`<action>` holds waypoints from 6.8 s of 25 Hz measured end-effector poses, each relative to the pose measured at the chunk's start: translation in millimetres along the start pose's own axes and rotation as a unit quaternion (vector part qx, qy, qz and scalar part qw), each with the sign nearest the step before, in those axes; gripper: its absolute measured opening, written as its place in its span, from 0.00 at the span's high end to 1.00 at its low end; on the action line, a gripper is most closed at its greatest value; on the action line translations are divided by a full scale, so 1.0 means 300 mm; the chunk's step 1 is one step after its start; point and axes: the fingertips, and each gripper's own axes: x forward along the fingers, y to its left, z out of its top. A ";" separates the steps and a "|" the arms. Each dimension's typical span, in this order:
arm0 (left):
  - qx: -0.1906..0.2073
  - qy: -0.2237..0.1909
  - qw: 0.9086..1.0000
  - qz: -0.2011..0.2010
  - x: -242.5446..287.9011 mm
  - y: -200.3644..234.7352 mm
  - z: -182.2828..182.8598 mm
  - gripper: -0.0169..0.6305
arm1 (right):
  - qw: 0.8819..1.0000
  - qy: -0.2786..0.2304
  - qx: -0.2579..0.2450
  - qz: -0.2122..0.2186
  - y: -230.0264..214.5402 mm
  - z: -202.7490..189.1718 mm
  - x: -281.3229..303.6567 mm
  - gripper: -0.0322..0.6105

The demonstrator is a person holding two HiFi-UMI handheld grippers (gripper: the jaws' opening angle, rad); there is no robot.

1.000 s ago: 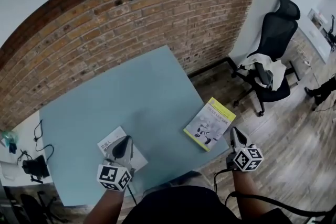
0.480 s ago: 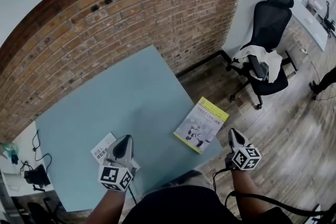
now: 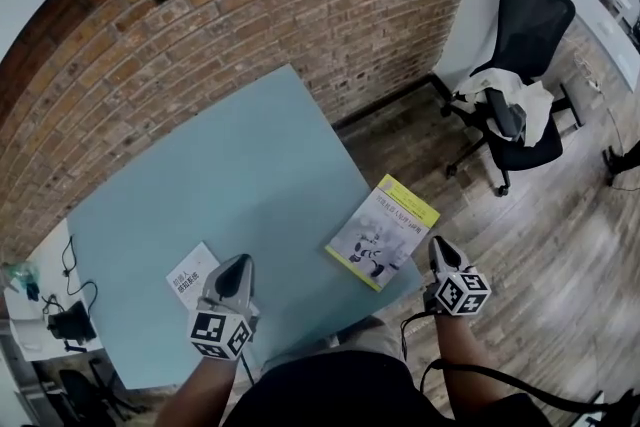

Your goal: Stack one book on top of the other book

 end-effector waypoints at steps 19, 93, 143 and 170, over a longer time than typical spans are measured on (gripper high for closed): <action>0.003 0.039 0.999 0.028 0.079 -0.041 -0.027 0.97 | 0.996 0.053 0.074 0.022 -0.127 -0.089 0.152 0.55; -0.031 0.024 0.991 0.128 -0.160 0.092 -0.059 0.97 | 0.954 0.086 0.202 0.206 0.066 -0.062 0.326 0.81; -0.073 -0.059 0.983 0.160 -0.621 0.373 -0.177 0.97 | 0.933 -0.060 0.277 0.220 0.483 0.159 0.096 0.81; -0.058 -0.075 0.971 0.221 -0.869 0.472 -0.265 0.97 | 0.902 -0.008 0.252 0.351 0.939 0.174 0.162 0.81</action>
